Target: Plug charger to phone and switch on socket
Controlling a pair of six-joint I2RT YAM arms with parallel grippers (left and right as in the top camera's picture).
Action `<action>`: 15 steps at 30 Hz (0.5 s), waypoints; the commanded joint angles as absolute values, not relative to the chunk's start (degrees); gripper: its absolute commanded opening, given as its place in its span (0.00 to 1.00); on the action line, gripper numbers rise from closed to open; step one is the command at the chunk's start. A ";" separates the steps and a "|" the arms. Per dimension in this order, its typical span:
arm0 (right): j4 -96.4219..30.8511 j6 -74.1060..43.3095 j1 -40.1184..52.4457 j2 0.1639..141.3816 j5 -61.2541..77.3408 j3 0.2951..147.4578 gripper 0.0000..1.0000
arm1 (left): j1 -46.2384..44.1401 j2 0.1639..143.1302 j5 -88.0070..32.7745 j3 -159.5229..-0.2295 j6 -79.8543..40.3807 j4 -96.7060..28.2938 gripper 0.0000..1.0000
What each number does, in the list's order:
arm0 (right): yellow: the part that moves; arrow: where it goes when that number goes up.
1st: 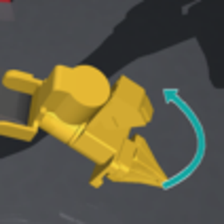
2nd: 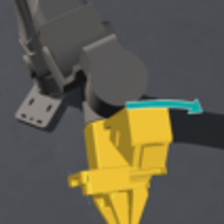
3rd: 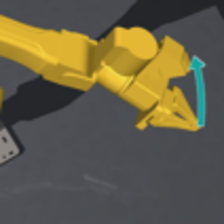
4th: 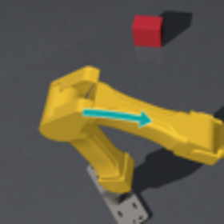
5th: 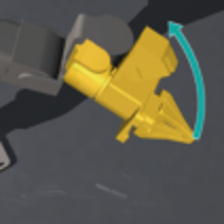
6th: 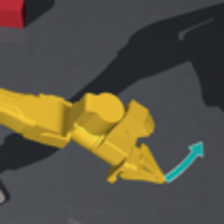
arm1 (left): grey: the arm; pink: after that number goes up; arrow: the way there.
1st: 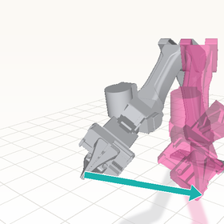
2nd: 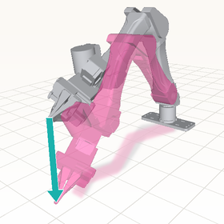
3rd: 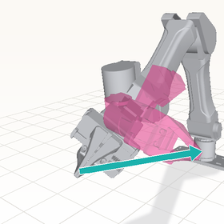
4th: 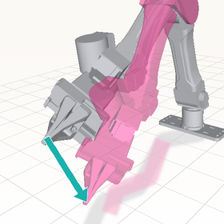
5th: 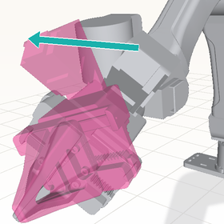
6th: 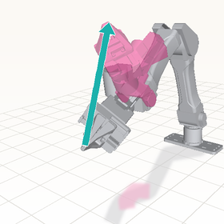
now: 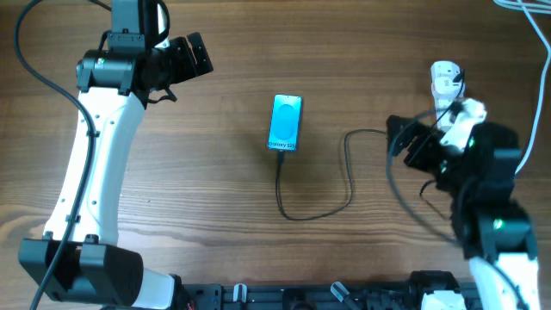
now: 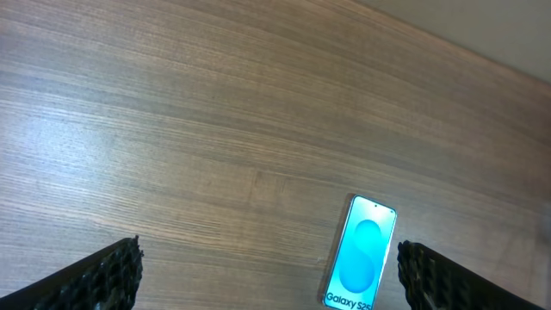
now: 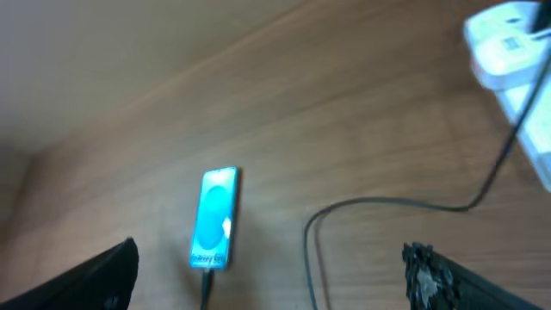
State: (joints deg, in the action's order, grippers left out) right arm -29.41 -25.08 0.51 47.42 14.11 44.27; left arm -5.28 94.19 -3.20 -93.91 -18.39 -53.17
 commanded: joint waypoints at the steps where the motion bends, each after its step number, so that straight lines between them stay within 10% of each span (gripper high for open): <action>1: -22.15 -22.63 2.20 39.77 14.92 36.40 1.00 | -4.97 94.50 -2.48 -93.65 -18.90 -53.04 1.00; 15: -20.82 -22.70 2.20 19.70 13.65 29.36 1.00 | -4.97 94.50 -2.48 -93.65 -18.90 -53.04 1.00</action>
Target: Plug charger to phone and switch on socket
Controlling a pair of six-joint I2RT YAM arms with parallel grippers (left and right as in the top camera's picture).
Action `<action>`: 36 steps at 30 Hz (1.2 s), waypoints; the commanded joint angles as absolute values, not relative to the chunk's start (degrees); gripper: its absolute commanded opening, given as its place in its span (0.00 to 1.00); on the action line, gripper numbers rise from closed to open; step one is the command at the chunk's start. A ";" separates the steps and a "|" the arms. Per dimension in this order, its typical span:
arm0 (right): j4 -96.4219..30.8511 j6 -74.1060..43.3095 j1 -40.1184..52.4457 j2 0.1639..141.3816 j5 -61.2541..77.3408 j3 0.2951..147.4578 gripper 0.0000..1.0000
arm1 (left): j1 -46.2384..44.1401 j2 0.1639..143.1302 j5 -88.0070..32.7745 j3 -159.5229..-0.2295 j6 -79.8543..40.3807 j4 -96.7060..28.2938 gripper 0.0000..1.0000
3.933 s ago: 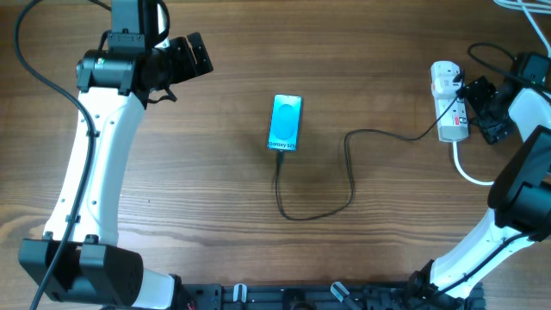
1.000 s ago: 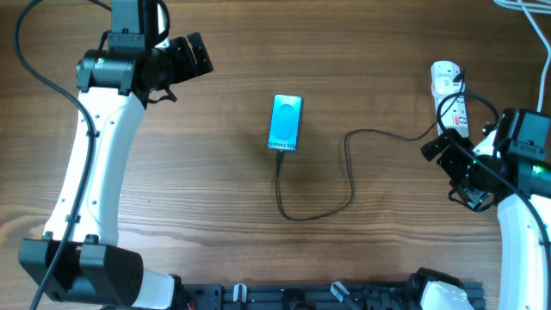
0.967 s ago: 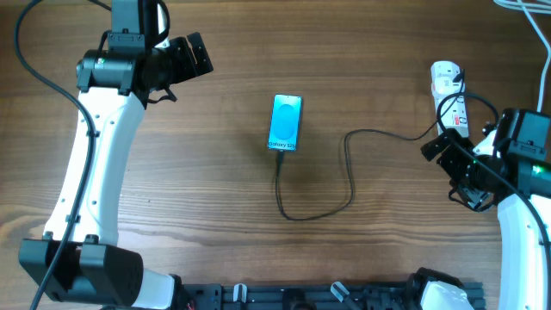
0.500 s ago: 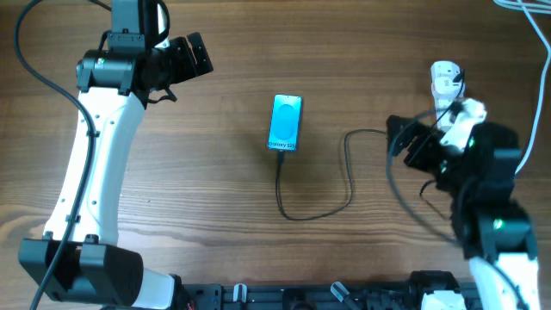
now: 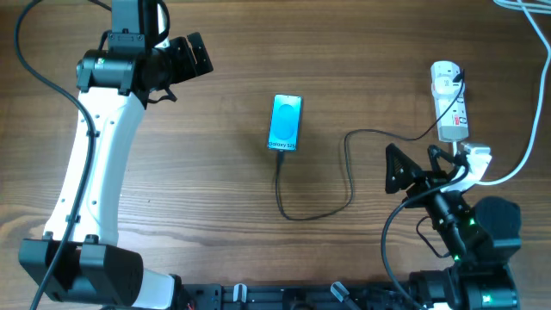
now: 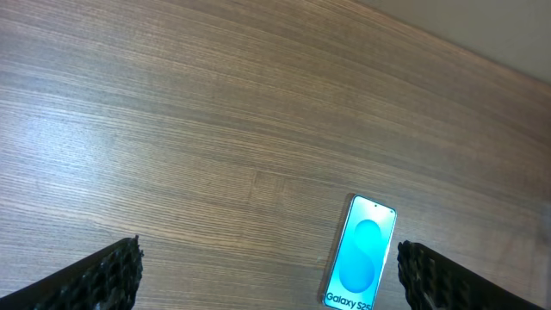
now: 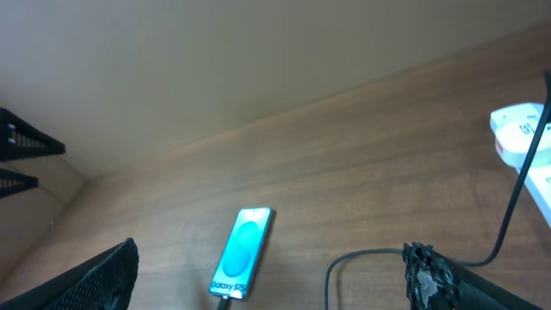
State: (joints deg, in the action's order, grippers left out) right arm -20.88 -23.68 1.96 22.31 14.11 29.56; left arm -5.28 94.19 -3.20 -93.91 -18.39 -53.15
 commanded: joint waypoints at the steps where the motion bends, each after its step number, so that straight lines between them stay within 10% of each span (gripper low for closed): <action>1: -20.82 -22.70 2.20 18.96 13.65 29.34 1.00 | -4.97 94.50 -2.48 -93.65 -18.90 -53.06 1.00; 36: 8.95 -16.45 2.20 0.19 16.19 6.83 1.00 | -4.97 94.50 -2.48 -93.65 -18.90 -53.04 1.00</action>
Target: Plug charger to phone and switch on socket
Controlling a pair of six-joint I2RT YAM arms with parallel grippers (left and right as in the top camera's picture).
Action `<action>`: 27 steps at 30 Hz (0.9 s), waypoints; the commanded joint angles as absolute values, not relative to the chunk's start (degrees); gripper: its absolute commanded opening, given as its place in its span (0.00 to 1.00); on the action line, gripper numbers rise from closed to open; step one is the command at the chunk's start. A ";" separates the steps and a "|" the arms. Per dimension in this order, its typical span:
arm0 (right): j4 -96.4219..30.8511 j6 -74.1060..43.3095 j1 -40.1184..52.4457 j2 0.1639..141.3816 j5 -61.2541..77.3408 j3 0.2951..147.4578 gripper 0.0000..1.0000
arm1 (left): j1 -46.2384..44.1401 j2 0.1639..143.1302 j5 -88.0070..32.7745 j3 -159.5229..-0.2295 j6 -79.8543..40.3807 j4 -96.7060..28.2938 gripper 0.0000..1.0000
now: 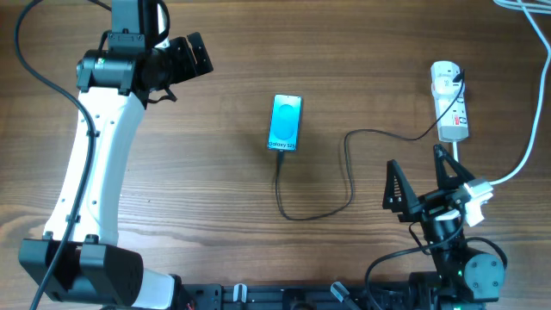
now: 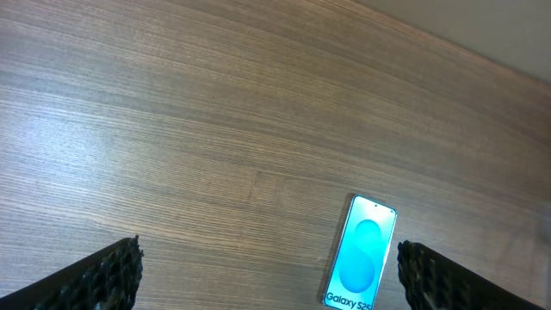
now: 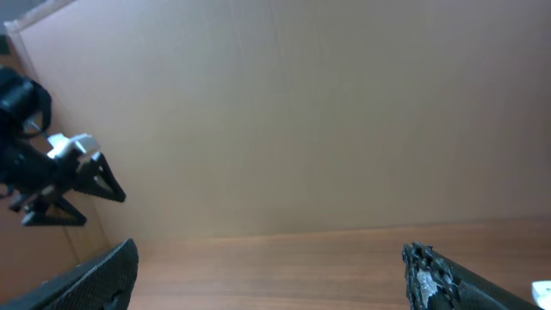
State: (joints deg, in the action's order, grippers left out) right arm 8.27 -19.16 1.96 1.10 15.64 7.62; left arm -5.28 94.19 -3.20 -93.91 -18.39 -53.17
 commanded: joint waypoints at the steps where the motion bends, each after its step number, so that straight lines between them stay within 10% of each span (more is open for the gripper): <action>1: 9.15 -16.38 2.20 0.19 15.29 6.81 1.00 | -4.97 94.50 -2.48 -93.65 -18.90 -53.06 1.00; 27: 19.84 -1.02 2.20 0.14 7.73 0.25 1.00 | -4.97 94.50 -2.48 -93.65 -18.90 -53.04 1.00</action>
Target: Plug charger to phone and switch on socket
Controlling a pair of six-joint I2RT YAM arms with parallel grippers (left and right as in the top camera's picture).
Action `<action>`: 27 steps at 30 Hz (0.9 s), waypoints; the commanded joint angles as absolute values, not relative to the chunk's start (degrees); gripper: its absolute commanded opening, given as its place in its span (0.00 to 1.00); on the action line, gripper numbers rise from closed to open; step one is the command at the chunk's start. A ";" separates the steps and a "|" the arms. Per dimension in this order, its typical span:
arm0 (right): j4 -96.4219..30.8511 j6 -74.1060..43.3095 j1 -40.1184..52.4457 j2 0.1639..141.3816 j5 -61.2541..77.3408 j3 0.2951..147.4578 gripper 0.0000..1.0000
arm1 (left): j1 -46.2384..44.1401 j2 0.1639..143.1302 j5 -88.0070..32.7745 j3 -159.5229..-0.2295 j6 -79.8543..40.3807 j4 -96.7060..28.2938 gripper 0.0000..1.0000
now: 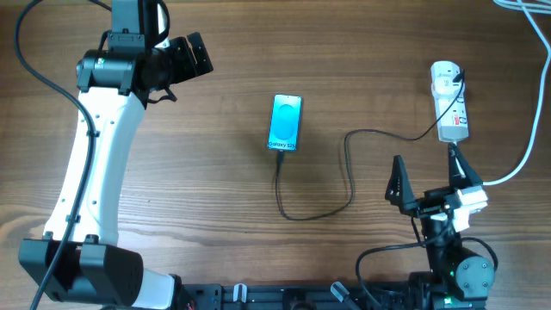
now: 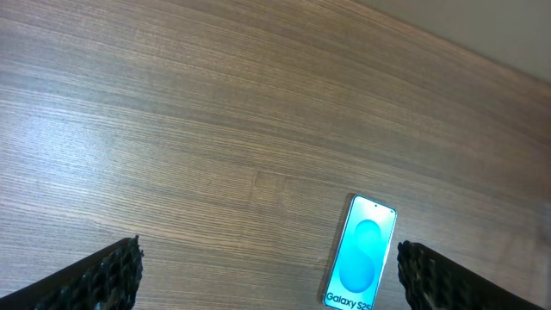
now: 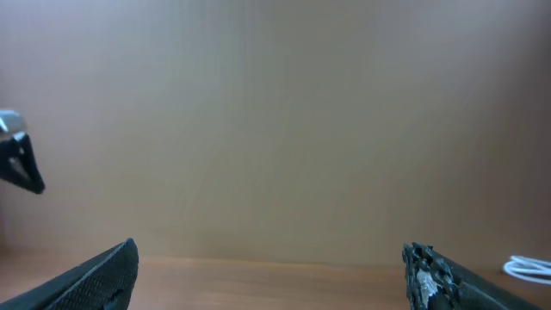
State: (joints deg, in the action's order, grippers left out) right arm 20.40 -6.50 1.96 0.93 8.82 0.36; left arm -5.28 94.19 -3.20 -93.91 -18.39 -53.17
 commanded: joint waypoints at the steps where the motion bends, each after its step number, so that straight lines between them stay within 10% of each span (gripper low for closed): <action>1: 19.55 -0.16 2.20 0.14 7.77 0.25 1.00 | -4.97 94.50 -2.48 -93.65 -18.90 -53.04 1.00; 27: -0.14 8.64 2.17 0.14 3.20 0.30 1.00 | -4.97 94.50 -2.48 -93.65 -18.90 -53.04 1.00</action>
State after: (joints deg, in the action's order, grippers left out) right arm -0.08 10.48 1.96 0.84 4.60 0.36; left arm -5.28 94.19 -3.01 -93.91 -18.39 -53.17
